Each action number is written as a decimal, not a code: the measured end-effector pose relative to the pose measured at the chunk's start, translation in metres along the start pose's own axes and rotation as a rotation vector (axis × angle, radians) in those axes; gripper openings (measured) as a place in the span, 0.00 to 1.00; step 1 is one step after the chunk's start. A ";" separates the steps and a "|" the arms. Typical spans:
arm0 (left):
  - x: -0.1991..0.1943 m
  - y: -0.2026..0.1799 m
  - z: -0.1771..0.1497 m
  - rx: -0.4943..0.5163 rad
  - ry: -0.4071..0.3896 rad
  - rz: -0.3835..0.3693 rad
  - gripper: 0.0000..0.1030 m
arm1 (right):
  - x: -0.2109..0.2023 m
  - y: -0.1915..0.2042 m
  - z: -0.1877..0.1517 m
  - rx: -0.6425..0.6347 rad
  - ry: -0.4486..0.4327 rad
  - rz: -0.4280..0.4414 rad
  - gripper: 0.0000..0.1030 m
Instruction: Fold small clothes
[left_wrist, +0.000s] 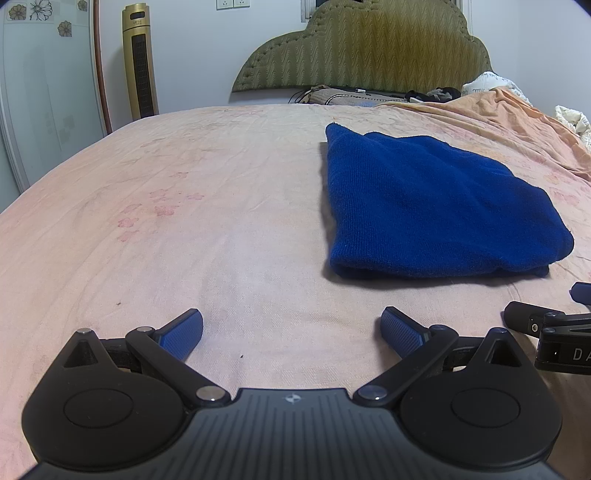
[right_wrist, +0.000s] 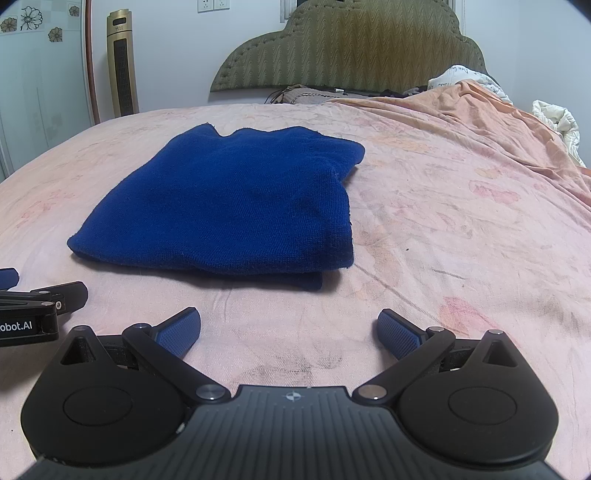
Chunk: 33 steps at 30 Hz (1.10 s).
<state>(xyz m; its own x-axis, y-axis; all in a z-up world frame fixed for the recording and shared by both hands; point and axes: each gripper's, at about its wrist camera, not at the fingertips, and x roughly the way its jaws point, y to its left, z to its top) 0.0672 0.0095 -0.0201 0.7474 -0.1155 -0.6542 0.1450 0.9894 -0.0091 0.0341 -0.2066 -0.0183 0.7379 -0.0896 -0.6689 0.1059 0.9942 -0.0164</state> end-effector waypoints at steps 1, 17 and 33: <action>0.000 0.000 0.000 0.000 0.000 0.000 1.00 | 0.000 0.000 0.000 0.000 0.000 0.000 1.00; 0.001 0.000 0.001 -0.007 0.000 0.007 1.00 | 0.000 0.002 0.000 0.001 0.001 0.001 1.00; 0.002 0.001 0.001 -0.006 0.001 0.007 1.00 | 0.000 0.001 0.000 0.002 0.001 0.002 1.00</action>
<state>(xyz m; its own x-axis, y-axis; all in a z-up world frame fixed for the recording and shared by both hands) 0.0695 0.0105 -0.0201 0.7477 -0.1082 -0.6551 0.1356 0.9907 -0.0089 0.0341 -0.2055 -0.0183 0.7373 -0.0877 -0.6699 0.1060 0.9943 -0.0134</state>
